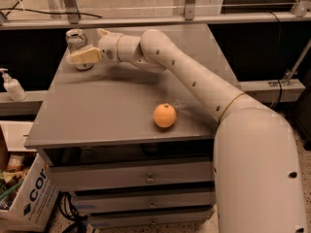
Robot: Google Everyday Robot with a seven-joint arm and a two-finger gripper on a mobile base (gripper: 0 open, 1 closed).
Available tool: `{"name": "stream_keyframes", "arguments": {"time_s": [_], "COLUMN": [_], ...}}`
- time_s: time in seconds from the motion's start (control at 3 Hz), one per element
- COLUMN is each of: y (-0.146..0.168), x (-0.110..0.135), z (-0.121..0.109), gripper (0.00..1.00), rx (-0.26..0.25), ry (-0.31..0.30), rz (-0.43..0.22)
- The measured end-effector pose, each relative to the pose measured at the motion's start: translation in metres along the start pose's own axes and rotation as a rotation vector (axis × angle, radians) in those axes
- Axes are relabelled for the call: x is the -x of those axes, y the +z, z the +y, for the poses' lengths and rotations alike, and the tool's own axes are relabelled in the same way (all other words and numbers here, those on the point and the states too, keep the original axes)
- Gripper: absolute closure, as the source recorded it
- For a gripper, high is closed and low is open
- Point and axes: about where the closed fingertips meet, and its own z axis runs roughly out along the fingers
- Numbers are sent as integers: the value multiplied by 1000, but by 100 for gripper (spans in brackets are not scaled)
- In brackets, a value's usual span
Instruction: Pick 7up can
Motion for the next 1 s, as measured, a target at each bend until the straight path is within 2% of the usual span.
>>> {"name": "stream_keyframes", "arguments": {"time_s": [0.33, 0.67, 1.0], "y": [11, 18, 13], "x": [-6, -10, -13], "z": [8, 15, 21], "gripper": [0, 18, 41], "rx": [33, 62, 69], "ry": [12, 14, 17], "rz": [23, 32, 37]}}
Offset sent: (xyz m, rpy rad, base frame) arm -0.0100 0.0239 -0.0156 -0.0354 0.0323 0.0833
